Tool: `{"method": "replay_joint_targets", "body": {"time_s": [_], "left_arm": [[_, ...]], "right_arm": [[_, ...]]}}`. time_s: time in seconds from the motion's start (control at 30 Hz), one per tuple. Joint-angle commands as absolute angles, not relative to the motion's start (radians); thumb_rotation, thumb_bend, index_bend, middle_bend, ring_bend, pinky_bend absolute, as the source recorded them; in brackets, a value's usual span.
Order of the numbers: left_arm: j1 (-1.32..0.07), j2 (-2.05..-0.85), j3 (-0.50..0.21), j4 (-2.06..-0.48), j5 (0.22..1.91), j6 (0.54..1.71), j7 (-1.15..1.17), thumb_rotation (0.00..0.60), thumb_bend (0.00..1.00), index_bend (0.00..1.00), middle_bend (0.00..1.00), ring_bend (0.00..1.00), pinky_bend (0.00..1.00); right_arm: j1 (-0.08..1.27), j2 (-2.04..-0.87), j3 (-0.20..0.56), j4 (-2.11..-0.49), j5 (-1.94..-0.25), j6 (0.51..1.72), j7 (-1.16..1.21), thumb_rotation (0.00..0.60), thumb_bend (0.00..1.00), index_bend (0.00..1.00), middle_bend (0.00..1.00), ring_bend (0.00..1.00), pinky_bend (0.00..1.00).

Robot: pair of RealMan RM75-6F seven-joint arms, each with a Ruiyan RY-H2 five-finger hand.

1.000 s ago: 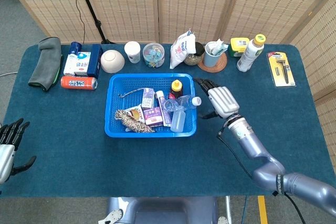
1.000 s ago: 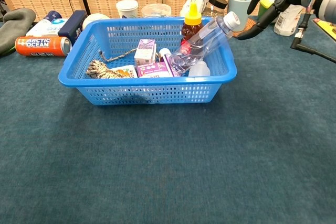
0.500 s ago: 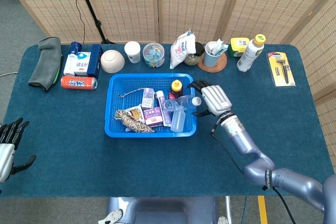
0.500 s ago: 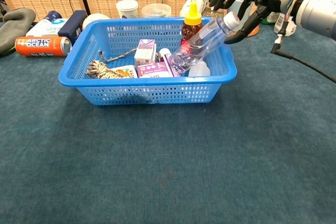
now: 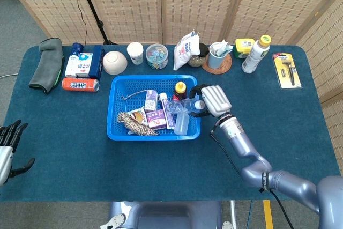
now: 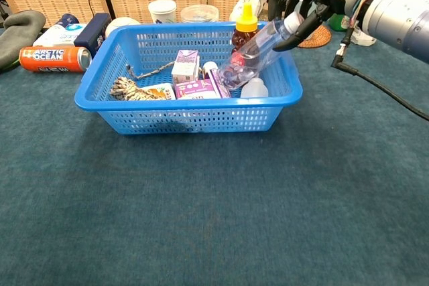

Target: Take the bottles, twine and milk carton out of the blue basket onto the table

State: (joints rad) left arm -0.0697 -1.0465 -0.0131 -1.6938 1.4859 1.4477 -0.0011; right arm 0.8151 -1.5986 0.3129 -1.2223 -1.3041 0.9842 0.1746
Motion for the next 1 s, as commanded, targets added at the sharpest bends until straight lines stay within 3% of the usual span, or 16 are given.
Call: {"method": "replay_joint_targets", "body": {"time_s": [0.03, 0.2, 0.5, 0.63, 1.0], "left_arm": [[-0.069, -1.047, -0.013, -1.694, 1.487, 1.449, -0.001, 0.600, 0.23, 0.00, 0.00, 0.00, 0.00], [-0.069, -1.046, -0.013, -1.694, 1.487, 1.450, -0.002, 0.600, 0.23, 0.00, 0.00, 0.00, 0.00], [-0.072, -1.047, -0.010, -1.692, 1.490, 1.444, 0.001, 0.600, 0.23, 0.00, 0.00, 0.00, 0.00], [-0.071, -1.047, -0.007, -1.694, 1.495, 1.446, 0.003, 0.600, 0.23, 0.00, 0.00, 0.00, 0.00], [-0.071, -1.052, -0.004, -1.696, 1.499, 1.447, 0.015, 0.600, 0.23, 0.00, 0.00, 0.00, 0.00]], "right_arm": [[0.809, -1.593, 0.316, -1.230, -1.315, 1.010, 0.188, 0.600, 0.19, 0.55, 0.55, 0.47, 0.51], [0.799, -1.564, 0.318, -1.260, -1.330, 1.035, 0.195, 0.600, 0.20, 0.55, 0.55, 0.47, 0.51], [0.736, -1.398, 0.349, -1.399, -1.355, 1.136, 0.186, 0.600, 0.22, 0.56, 0.56, 0.47, 0.51], [0.716, -1.358, 0.360, -1.419, -1.348, 1.160, 0.188, 0.600, 0.27, 0.55, 0.56, 0.47, 0.50], [0.632, -1.304, 0.315, -1.333, -1.352, 1.206, 0.245, 0.600, 0.30, 0.55, 0.56, 0.47, 0.50]]}}
